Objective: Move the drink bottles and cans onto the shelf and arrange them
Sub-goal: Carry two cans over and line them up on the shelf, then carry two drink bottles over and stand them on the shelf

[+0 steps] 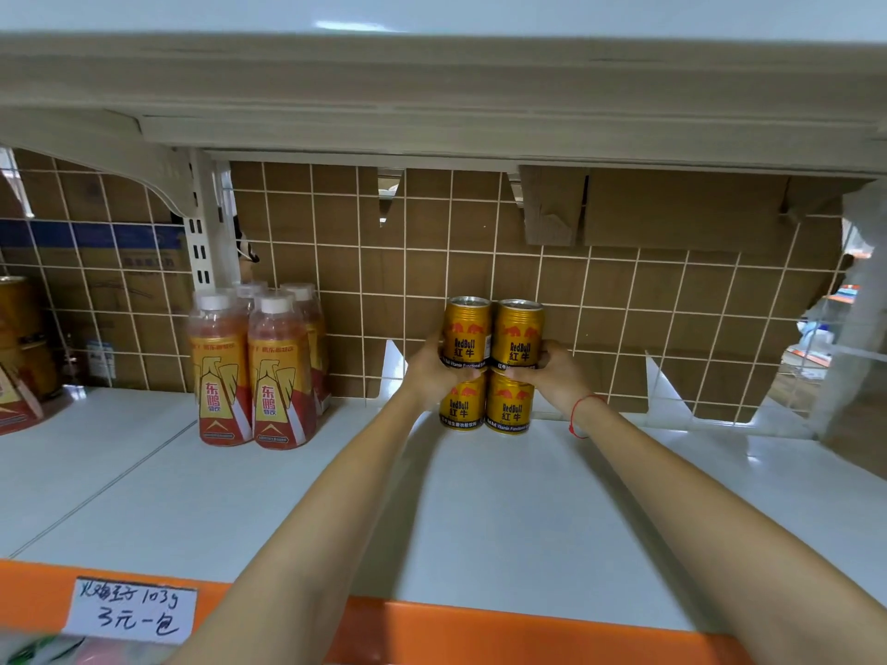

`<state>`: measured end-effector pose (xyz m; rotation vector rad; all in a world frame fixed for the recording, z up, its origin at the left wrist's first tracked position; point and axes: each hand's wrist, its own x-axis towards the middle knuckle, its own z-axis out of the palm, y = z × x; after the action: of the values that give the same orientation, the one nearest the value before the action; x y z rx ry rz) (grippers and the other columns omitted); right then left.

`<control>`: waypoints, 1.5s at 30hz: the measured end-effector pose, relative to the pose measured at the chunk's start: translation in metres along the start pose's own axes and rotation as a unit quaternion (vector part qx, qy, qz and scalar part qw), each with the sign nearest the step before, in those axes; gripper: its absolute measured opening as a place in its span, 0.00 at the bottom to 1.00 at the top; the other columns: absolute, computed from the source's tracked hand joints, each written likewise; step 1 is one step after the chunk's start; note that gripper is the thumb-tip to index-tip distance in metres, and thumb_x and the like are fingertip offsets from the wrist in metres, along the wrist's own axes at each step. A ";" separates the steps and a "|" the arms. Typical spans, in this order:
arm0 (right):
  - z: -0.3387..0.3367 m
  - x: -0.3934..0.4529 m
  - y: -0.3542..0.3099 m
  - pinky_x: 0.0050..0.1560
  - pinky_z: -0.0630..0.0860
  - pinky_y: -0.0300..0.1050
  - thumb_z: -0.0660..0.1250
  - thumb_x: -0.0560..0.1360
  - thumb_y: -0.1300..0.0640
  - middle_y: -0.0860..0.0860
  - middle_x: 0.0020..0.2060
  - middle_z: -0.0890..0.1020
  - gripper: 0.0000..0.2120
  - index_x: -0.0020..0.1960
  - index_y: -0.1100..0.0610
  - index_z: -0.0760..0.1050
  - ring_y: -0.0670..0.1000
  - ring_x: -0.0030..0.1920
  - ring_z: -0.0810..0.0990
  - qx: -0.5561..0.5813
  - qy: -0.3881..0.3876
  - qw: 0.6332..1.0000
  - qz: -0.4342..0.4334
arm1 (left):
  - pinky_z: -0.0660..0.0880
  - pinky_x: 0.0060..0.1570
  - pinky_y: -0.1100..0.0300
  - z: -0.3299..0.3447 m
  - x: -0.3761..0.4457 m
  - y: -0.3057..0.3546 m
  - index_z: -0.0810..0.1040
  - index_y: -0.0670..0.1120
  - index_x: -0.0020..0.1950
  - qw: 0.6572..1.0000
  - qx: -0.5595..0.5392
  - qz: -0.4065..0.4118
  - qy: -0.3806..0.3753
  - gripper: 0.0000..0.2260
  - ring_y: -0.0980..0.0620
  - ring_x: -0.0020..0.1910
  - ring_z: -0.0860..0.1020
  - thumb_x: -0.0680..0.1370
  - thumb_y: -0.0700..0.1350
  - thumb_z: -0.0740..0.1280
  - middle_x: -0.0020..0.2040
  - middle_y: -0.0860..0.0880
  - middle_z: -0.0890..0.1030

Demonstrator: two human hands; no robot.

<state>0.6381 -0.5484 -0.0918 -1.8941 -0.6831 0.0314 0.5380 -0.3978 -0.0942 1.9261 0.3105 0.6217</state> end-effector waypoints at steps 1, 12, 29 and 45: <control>0.000 -0.001 -0.002 0.57 0.74 0.50 0.75 0.69 0.59 0.59 0.59 0.78 0.25 0.62 0.62 0.71 0.59 0.59 0.77 0.001 -0.003 1.000 0.004 | 0.73 0.59 0.49 0.000 0.000 0.000 0.67 0.45 0.69 1.000 0.002 0.000 -0.003 0.30 0.44 0.62 0.76 0.70 0.39 0.75 0.63 0.44 0.77; -0.012 -0.033 -0.037 0.55 0.70 0.44 0.72 0.71 0.58 0.54 0.64 0.75 0.28 0.68 0.57 0.66 0.56 0.63 0.74 -0.001 0.000 1.000 0.011 | 0.75 0.59 0.48 -0.018 -0.024 0.017 0.67 0.47 0.68 0.998 0.036 -0.042 0.015 0.30 0.47 0.59 0.78 0.71 0.55 0.73 0.61 0.50 0.79; -0.019 -0.130 -0.100 0.55 0.64 0.36 0.70 0.73 0.60 0.54 0.63 0.75 0.26 0.69 0.57 0.66 0.54 0.64 0.72 -0.047 -0.072 0.996 0.018 | 0.66 0.67 0.41 -0.070 -0.119 0.050 0.63 0.49 0.73 0.974 0.225 -0.026 0.014 0.42 0.43 0.71 0.64 0.67 0.72 0.63 0.73 0.46 0.66; 0.063 -0.198 -0.171 0.70 0.61 0.48 0.69 0.74 0.56 0.54 0.73 0.63 0.34 0.75 0.57 0.58 0.56 0.73 0.61 -0.123 -0.195 0.972 -0.048 | 0.61 0.70 0.48 -0.188 -0.261 0.063 0.60 0.45 0.75 0.952 0.206 -0.137 0.179 0.35 0.43 0.73 0.61 0.74 0.56 0.69 0.73 0.44 0.64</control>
<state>0.3766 -0.5429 -0.0282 -2.1132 -1.0865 0.2730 0.2131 -0.4048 -0.0495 2.1006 0.9884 0.7625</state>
